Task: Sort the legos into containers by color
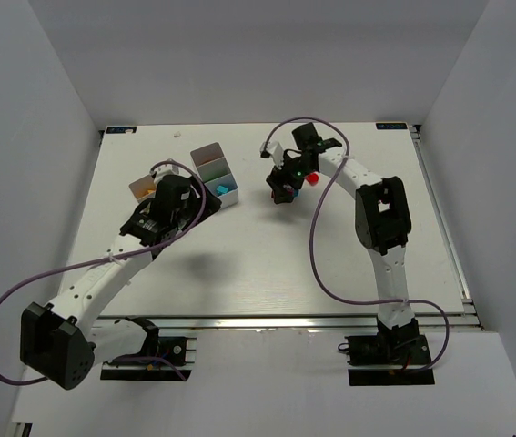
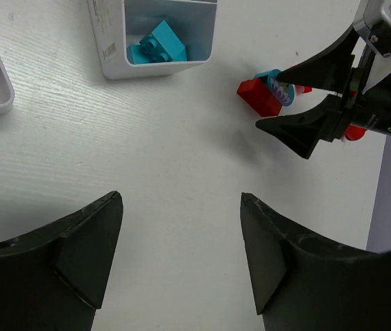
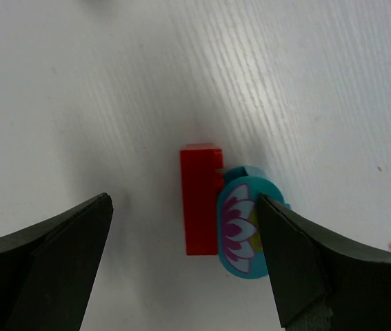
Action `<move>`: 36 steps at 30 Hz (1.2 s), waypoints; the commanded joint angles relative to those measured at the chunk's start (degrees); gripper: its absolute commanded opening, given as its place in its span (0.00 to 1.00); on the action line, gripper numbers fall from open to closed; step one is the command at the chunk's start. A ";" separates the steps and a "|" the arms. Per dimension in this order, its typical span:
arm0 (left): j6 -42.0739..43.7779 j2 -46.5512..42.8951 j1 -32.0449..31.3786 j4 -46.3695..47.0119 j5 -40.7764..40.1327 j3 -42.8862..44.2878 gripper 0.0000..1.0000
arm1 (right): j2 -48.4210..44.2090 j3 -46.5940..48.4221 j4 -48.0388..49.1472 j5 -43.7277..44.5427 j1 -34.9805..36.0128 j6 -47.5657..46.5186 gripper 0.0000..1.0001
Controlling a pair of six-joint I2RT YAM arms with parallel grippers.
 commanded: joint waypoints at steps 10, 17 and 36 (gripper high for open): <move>-1.26 -2.78 0.22 0.69 -0.51 -1.33 0.79 | 0.80 0.25 5.94 8.89 -1.07 -2.48 0.89; -1.44 -2.52 0.22 1.13 0.02 -1.42 0.79 | 2.57 -1.05 4.09 8.71 -1.07 -3.45 0.89; -9.61 4.86 0.22 18.53 16.54 -3.88 0.79 | -12.27 -17.47 12.17 -4.80 -1.68 -11.62 0.23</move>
